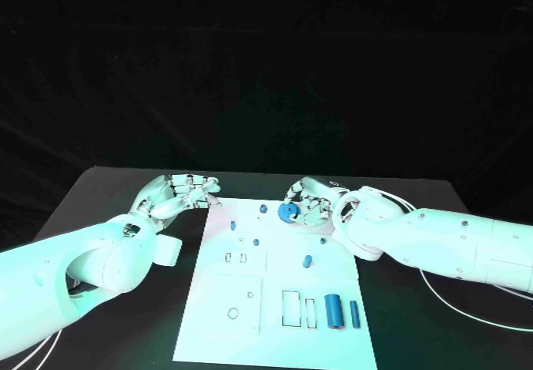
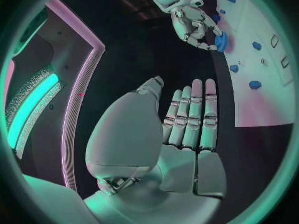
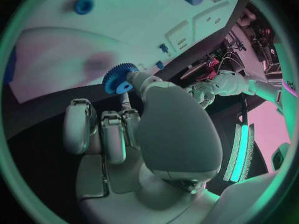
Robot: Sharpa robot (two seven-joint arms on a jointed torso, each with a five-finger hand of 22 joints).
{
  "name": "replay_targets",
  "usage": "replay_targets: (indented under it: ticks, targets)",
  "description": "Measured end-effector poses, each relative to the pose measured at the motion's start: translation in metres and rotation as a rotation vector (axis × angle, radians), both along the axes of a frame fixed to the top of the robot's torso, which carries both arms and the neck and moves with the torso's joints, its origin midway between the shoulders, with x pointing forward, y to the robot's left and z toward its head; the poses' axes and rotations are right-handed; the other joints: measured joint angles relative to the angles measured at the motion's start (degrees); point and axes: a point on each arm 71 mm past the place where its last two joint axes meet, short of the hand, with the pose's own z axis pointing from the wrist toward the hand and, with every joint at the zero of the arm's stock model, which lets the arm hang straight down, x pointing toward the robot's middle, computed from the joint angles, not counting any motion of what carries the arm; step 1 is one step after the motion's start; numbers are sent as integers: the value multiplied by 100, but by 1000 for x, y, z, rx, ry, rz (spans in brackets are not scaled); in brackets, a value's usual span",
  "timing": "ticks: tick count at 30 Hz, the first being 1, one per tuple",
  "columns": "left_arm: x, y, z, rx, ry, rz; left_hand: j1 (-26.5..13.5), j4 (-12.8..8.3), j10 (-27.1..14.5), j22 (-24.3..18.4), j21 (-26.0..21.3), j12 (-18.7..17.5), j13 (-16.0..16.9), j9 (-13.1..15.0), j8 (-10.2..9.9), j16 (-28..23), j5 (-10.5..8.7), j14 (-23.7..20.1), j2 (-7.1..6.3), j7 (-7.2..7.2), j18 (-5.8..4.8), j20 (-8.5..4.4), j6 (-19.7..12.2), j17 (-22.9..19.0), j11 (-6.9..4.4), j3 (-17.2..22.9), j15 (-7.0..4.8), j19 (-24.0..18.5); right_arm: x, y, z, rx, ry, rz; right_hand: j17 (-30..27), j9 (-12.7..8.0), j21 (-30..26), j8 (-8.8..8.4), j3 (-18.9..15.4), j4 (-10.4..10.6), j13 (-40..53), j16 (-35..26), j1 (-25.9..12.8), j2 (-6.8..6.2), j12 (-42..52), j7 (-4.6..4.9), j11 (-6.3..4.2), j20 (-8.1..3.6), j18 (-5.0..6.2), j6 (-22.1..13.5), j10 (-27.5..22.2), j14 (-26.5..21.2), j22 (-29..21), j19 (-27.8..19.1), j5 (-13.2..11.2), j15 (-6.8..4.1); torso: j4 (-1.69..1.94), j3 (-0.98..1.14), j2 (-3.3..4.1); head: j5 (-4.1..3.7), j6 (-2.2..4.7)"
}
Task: Assemble the parts on the task board
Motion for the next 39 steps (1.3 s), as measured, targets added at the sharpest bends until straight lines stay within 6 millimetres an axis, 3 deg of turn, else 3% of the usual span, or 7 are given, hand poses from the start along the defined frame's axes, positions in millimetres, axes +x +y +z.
replay_targets:
  ticks: [7, 14, 24, 39]
  targets:
    - [0, -2, 0, -2, -2, -3, 0, 0, 0, 0, 0, 0, 0, 0, 0, 0, 0, 0, 0, 0, 0, 0, 0, -1, 0, 0, 0, 0, -3, 38, 4, -26, -72, 66, 0, 0, 34, 1, 63, -64, -1, 0, -31, -32, 0, 1, 0, -20, 0, 18, 0, -1, -1, 20, 16, 0, 3, -4, 3, 10, -8]
    - [0, -3, 0, -3, -4, -4, 0, 0, 0, -1, 0, 0, 5, -1, 0, 0, 0, 0, 0, 0, 0, 0, 0, 5, 0, 0, 0, 0, -2, 61, -5, -61, -107, 92, -1, 0, 34, 1, 119, -120, -1, 0, -39, -39, 0, -6, 0, -20, 0, 31, 0, -1, -1, 20, 16, 0, 2, -5, 9, 18, -25]
    - [0, -4, 1, -4, -6, -5, 0, 0, 0, -1, 0, 0, 4, 4, 0, 0, 0, 0, 0, 0, 0, 0, 0, 5, 0, 0, 0, 0, 1, 77, -13, -94, -120, 100, 2, 0, 34, 1, 145, -147, -1, 0, -103, -64, 0, -9, 0, -20, 1, 47, 0, -1, -2, 20, 16, 0, 5, -3, 10, 46, -55]
    - [0, -4, 1, -5, -7, -6, 23, 16, 0, 3, 0, 0, 3, 4, 0, 23, 0, 1, -23, 0, 0, 0, 0, 10, 0, 16, 0, 0, 5, 83, -23, -138, -118, 98, 3, 4, 33, 63, 174, -142, -2, 0, -202, -113, 0, -17, 1, -20, 1, 57, -1, -1, -3, 20, 4, 0, -4, 7, 5, 58, -70]
